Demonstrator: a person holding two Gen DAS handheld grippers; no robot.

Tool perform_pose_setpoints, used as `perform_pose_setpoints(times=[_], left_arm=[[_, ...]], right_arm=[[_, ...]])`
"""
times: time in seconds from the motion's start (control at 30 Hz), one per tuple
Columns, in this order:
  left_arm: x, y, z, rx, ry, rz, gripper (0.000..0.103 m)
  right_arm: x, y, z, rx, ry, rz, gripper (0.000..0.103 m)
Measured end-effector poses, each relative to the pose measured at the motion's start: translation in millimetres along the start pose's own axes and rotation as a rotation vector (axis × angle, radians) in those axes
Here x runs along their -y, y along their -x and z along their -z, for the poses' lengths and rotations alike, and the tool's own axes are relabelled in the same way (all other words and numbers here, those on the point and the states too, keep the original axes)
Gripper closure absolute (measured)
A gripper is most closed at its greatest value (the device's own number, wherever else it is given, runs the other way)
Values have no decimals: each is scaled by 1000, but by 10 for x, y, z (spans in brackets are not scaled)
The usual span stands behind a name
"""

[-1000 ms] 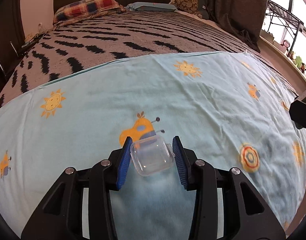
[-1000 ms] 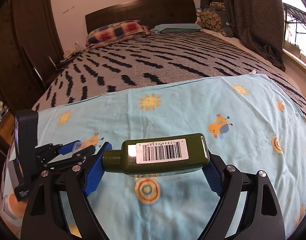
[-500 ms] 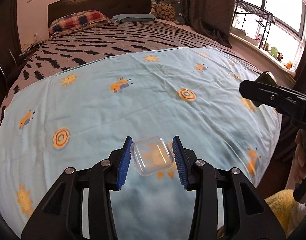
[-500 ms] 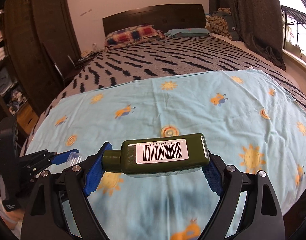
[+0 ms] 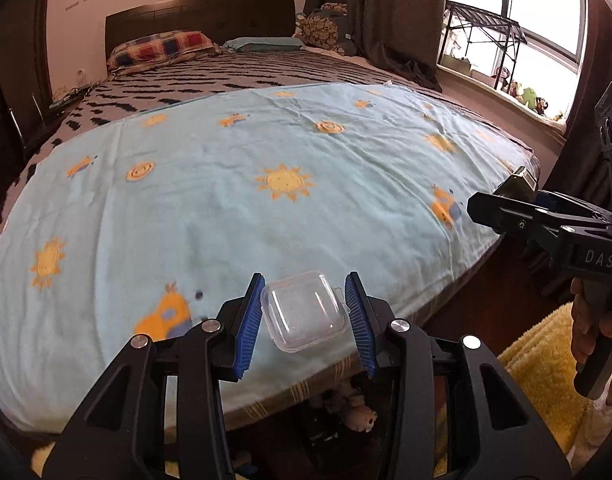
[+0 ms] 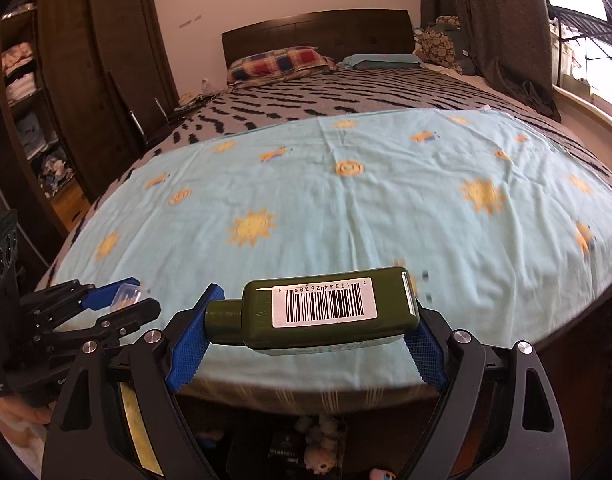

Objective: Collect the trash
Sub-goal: 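Lower both tools to the bin and release plastic box and green bottle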

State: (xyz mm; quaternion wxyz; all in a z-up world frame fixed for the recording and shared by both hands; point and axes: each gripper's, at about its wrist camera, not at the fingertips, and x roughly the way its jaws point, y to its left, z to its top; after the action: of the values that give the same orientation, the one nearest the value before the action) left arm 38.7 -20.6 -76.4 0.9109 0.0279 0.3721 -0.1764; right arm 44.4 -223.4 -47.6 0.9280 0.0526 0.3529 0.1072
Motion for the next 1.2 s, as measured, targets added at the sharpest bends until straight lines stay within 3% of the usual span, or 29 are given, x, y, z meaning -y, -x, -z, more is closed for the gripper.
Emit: perform_pose_setpoints(times=[0.23, 0.53, 0.7, 1.07, 1.13, 1.2], left_arm=[[25, -69, 771, -60, 77, -14, 64], [71, -628, 1301, -220, 88, -31, 64], [39, -1036, 1484, -302, 120, -25, 64], [-72, -1391, 1550, -385, 172, 40, 64], [-76, -1387, 1529, -383, 166, 42, 57], [-68, -1372, 1514, -380, 151, 36, 49]], right_arm=[[-4, -1, 703, -68, -2, 34, 17], [86, -497, 1358, -224, -100, 54, 17], [183, -938, 1578, -326, -166, 65, 17], [169, -1156, 1644, -343, -161, 65, 17], [176, -1176, 1662, -344, -167, 66, 17], [189, -1163, 1649, -339, -173, 67, 9]])
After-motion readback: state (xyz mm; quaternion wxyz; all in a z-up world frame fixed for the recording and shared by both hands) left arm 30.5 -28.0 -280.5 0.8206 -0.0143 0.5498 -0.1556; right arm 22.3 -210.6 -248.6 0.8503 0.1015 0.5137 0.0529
